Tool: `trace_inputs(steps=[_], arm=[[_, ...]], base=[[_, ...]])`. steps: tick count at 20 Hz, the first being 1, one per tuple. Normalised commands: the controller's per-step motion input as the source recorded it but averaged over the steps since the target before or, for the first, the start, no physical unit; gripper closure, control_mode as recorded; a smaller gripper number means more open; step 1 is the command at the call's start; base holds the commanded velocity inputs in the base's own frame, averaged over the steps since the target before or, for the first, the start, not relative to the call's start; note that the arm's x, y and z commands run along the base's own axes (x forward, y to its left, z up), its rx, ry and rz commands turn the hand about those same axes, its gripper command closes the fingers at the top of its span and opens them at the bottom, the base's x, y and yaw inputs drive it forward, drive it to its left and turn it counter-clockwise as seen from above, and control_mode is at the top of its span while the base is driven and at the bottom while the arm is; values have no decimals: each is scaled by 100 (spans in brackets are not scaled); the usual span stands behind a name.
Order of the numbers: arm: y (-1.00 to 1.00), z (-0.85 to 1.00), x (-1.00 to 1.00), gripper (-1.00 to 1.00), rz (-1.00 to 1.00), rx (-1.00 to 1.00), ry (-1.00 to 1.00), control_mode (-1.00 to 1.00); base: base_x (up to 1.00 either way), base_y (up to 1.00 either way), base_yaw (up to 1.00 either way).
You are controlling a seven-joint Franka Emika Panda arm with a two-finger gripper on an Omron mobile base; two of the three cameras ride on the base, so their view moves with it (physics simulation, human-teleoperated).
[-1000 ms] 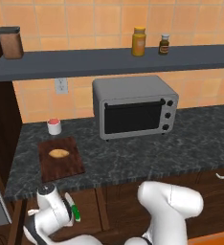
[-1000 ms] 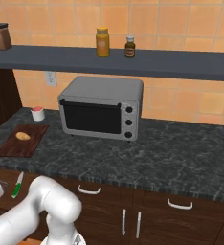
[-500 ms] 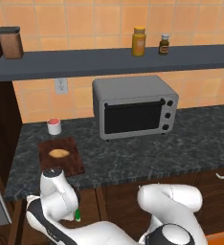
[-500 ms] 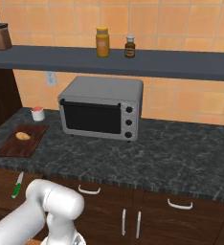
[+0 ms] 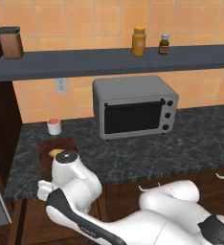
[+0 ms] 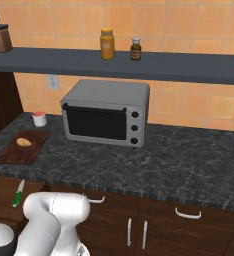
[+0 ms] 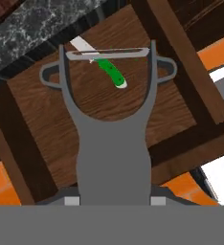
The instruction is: Place the appropriate cutting tool for cutting the potato skin on the cutting board.
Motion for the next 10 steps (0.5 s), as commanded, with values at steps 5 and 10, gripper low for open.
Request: trace_inputs(steps=[5,10], arm=[[-41,69,55,100,-15,0,0,-100],[-2,9,100,100,-5,0,-1,-100]], base=[[0,0,0],[0,0,0]])
